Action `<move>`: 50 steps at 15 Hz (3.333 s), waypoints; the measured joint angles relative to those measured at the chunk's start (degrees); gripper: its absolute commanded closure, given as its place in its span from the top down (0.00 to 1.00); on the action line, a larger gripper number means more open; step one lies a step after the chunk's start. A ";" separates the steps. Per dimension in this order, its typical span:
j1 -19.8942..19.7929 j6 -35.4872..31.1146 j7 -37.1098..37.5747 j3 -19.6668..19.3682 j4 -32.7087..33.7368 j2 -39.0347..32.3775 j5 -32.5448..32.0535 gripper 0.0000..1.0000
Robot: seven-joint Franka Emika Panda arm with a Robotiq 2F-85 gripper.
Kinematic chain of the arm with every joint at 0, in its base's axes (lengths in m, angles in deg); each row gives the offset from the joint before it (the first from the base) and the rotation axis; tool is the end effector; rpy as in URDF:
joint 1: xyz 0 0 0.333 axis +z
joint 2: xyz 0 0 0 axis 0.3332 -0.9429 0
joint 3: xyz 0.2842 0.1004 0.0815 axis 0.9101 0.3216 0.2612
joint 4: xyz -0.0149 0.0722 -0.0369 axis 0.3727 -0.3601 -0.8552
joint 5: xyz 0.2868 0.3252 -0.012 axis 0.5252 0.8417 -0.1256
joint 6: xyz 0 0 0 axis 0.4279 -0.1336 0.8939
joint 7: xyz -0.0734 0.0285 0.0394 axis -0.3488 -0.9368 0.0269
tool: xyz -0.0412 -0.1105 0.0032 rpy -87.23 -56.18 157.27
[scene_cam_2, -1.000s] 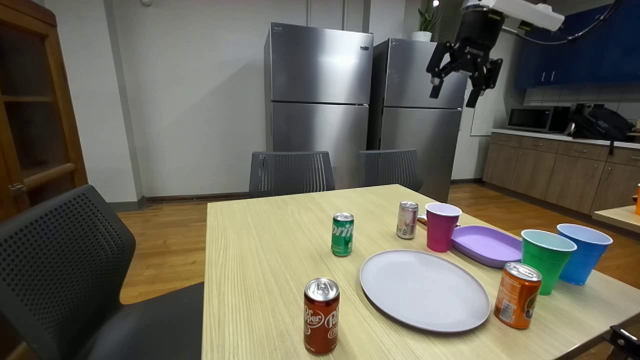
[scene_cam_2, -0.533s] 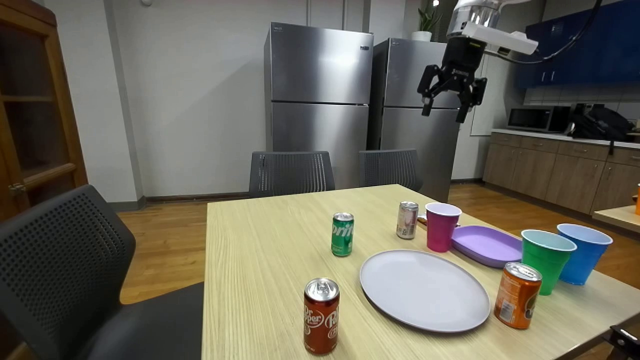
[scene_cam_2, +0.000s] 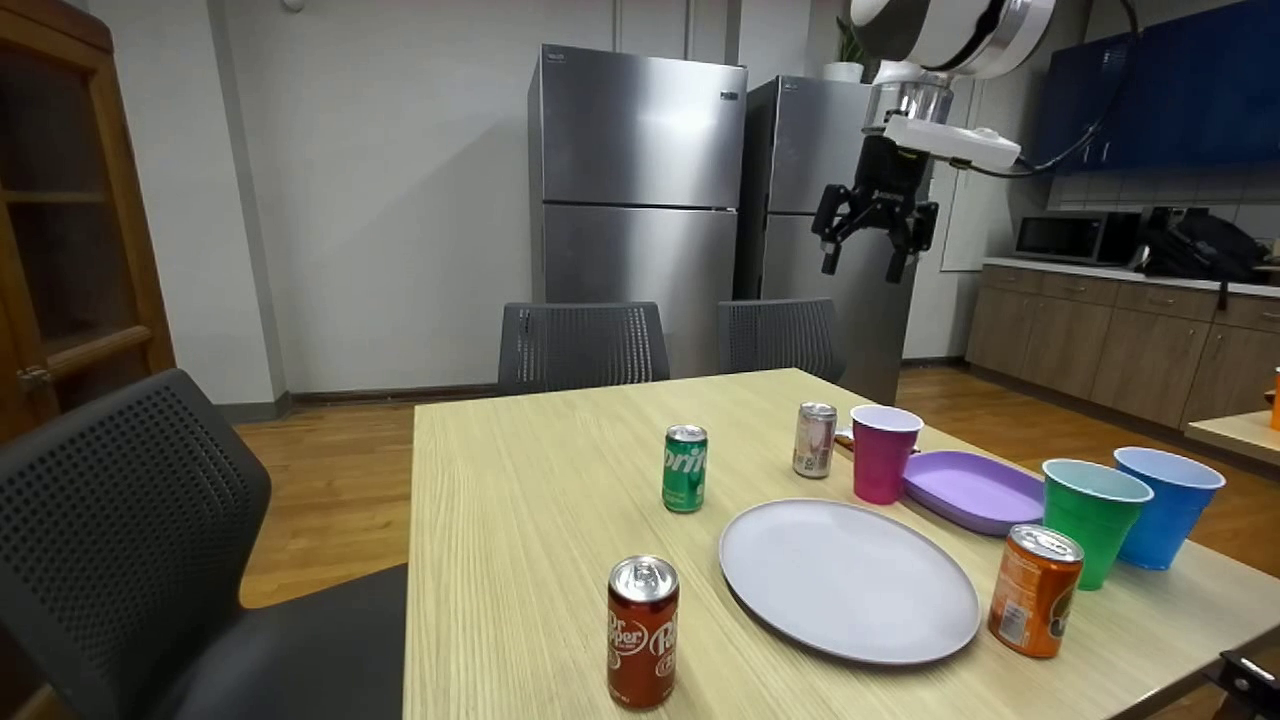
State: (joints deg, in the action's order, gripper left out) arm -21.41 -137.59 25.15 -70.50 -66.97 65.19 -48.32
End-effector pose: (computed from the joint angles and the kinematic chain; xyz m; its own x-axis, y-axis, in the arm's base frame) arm 0.6291 -0.1033 0.3684 0.9825 -0.1712 0.0730 -0.1646 -0.9824 -0.0880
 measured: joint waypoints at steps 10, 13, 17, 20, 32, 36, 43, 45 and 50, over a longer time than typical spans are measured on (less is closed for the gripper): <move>0.01 -5.64 2.78 0.74 8.28 -13.84 -2.76 1.00; 0.01 -5.92 4.99 0.74 11.06 -18.04 -4.13 1.00; 0.01 -5.98 7.55 0.74 14.76 -23.06 -4.85 1.00; 0.01 -5.98 9.17 0.74 17.54 -26.59 -4.85 1.00; -0.01 -5.84 11.72 0.34 22.28 -34.12 -4.86 1.00; -0.02 -5.82 11.78 0.05 22.28 -34.93 -4.86 1.00; -0.02 -5.65 11.80 0.03 22.30 -35.52 -4.86 0.74; -0.03 -5.62 11.80 0.03 22.30 -35.52 -4.86 0.56; -0.03 -5.61 11.81 0.01 22.33 -35.49 -4.86 0.38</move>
State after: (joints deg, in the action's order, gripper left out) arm -21.44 -143.20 36.95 -70.49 -44.64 29.70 -53.18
